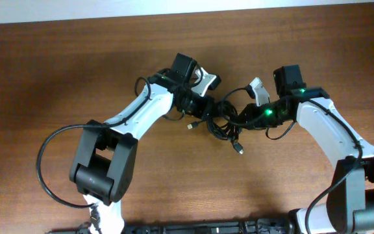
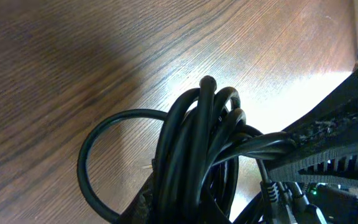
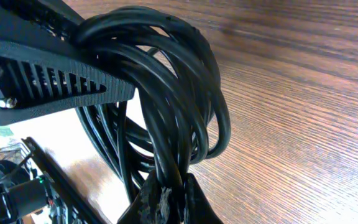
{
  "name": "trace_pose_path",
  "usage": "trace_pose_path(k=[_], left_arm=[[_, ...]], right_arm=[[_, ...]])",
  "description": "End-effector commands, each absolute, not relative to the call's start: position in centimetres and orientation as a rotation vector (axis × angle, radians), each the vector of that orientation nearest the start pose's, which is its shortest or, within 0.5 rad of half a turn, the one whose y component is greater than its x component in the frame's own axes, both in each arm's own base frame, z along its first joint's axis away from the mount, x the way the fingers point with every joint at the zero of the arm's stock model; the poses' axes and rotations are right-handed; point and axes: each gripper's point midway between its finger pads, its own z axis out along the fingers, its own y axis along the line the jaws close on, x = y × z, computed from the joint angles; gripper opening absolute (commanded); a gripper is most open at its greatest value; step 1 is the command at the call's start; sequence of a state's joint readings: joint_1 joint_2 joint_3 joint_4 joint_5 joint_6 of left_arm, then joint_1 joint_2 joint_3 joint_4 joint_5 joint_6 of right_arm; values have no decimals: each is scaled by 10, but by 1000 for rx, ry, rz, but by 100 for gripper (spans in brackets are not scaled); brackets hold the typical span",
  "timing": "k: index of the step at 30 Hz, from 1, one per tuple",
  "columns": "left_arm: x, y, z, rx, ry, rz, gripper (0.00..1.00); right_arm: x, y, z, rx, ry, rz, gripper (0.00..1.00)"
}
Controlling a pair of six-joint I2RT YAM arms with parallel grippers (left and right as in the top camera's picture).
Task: Untangle cables
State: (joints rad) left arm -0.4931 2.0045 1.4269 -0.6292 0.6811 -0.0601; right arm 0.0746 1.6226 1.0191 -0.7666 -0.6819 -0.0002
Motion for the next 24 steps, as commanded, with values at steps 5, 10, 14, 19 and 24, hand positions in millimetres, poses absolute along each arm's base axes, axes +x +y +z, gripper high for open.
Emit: trace_pose_path(k=[5,10,14,19,24], left_arm=[[379,-219,66,522,2804,-770,0],[377,-208,65,481,2834,-779,0],[375,-208,64,480,2843,-779,0],[370,-221,77,512,2801,-916,0],[349,-254,109,761,2584,-1277,0]], right_arm=[[310,51,49,310,2974,297,4],[303,20,46,601,2950,41,4],[287,0,45,679,2968,-150,22],[296,18,45,571,2982,11,47],[318,114,76,-62,2826,836,52]])
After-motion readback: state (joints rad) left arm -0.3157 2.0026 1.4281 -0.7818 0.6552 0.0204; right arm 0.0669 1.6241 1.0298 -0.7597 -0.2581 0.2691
